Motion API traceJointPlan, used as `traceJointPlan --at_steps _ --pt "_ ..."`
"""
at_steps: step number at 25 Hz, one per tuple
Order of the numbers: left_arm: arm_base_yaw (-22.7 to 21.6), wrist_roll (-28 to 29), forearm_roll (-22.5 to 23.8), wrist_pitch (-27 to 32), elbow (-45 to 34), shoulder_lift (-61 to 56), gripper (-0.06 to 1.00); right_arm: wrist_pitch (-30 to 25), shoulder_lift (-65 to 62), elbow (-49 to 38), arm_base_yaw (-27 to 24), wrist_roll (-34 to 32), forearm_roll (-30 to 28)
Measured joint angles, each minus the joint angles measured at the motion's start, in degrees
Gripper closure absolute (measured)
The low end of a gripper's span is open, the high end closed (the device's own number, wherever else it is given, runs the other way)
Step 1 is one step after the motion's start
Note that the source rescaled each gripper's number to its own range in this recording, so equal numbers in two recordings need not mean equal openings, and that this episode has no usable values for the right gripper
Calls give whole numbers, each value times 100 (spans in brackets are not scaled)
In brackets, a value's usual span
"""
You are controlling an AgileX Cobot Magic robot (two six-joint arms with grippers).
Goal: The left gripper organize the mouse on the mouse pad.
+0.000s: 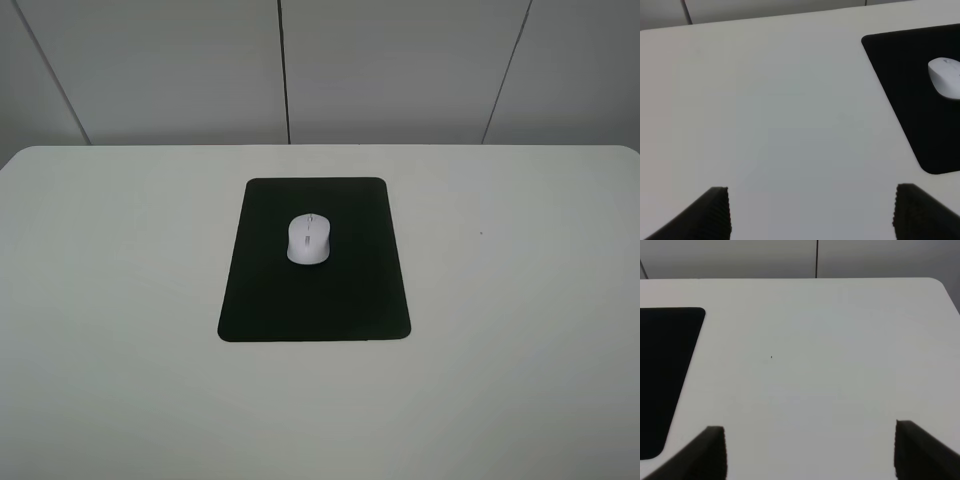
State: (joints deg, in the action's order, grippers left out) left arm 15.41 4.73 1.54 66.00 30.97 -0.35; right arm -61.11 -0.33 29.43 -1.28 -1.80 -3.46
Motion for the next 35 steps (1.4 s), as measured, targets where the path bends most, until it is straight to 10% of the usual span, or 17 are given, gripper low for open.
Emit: traceJointPlan --at_steps 35 --pt "-1520 -5 0 -91 0 0 55 0 0 0 0 0 0"
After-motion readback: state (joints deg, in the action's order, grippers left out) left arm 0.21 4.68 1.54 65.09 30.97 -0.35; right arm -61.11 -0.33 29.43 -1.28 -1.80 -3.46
